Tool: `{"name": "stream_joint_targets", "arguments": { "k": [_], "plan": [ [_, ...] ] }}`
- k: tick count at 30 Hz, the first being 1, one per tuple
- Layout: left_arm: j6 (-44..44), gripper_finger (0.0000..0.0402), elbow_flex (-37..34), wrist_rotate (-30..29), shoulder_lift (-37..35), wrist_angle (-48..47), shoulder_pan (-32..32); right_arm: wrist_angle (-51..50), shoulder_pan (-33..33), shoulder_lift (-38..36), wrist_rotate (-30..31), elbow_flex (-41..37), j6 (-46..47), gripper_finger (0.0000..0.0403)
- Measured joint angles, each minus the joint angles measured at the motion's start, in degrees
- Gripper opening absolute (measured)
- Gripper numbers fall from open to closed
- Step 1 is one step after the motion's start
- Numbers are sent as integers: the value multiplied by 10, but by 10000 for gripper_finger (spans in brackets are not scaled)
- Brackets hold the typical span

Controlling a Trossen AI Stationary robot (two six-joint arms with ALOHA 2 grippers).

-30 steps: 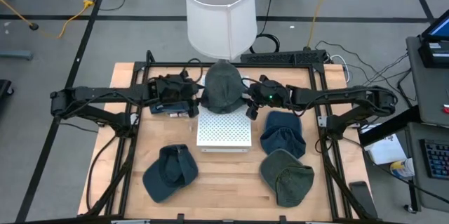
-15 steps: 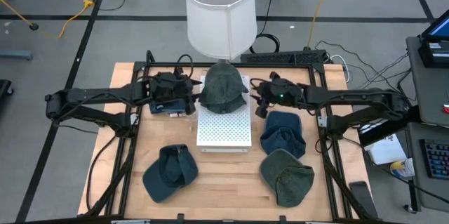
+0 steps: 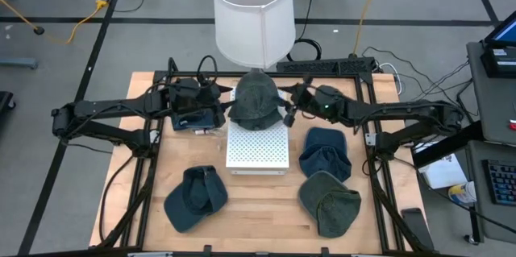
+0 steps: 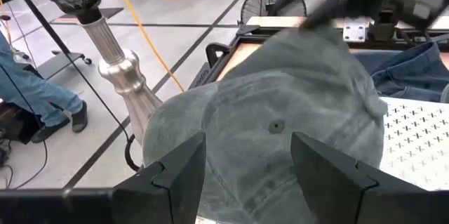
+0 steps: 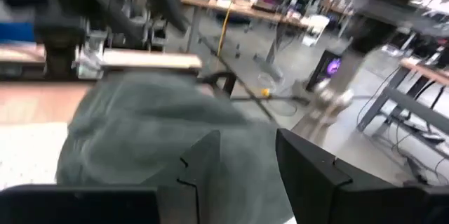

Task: Pick & Place hat
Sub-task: Adjust the stack of gray caps on the shelf, then stack the gray cap on the gray cap on the shelf

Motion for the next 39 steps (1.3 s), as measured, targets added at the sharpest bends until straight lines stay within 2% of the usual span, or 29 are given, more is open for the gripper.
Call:
{"name": "stream_joint_targets", "arguments": {
  "k": [10, 17, 20, 24, 30, 34, 39],
  "plan": [
    [-2, 214, 0, 0, 0, 5, 0, -31, 12, 60, -13, 0, -9, 130],
    [-6, 214, 0, 0, -4, 44, 0, -8, 16, 3, -14, 0, -17, 130],
    [-37, 214, 0, 1, -9, 55, -1, -41, 20, -40, -14, 0, 7, 130],
    [-140, 214, 0, 16, -29, 39, -3, -137, 37, -94, -17, 0, 76, 140],
    [-313, 214, 0, 92, -66, 30, -9, -284, 61, -166, -83, 0, 240, 182],
    [-395, 214, 0, 120, -89, 30, -17, -351, 60, -198, -180, 0, 362, 205],
    [-460, 214, 0, 123, -113, 31, -36, -395, 61, -214, -302, 0, 523, 205]
  ]
}}
